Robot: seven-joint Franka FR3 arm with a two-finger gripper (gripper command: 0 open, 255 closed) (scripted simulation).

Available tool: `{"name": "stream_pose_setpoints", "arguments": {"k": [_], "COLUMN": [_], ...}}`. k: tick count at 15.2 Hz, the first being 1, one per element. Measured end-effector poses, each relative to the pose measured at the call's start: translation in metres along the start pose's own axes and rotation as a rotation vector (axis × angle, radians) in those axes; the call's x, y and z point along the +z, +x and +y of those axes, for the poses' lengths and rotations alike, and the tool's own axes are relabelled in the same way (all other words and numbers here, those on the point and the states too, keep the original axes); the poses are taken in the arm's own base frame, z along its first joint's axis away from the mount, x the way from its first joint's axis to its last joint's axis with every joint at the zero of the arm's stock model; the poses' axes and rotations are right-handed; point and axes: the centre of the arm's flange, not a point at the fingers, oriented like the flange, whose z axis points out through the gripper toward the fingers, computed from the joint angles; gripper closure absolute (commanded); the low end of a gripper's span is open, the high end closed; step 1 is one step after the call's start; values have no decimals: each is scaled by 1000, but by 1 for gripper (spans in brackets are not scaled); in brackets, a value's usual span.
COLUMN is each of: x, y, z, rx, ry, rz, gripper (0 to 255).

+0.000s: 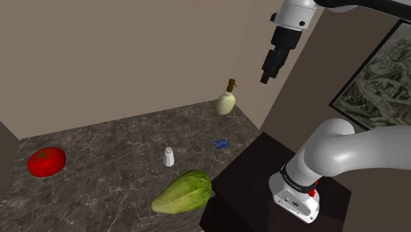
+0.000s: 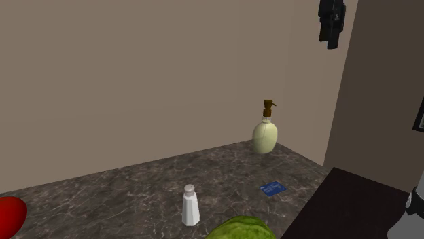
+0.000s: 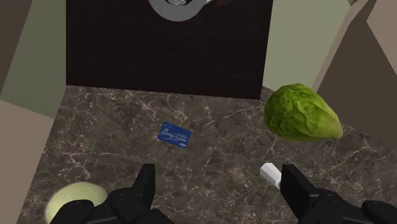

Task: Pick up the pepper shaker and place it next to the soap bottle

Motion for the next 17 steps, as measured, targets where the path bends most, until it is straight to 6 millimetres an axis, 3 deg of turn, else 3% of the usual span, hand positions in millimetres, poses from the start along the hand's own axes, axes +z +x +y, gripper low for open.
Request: {"name": "stream_pose_setpoints", "arguments": {"k": [2, 5, 17], "x": [4, 28, 144], "y": [2, 20, 93], "z": [-2, -21, -109], "rx": [-3, -17, -82], "ry": [-3, -19, -93], "rz": [1, 4, 27], "gripper": [0, 0, 0]}}
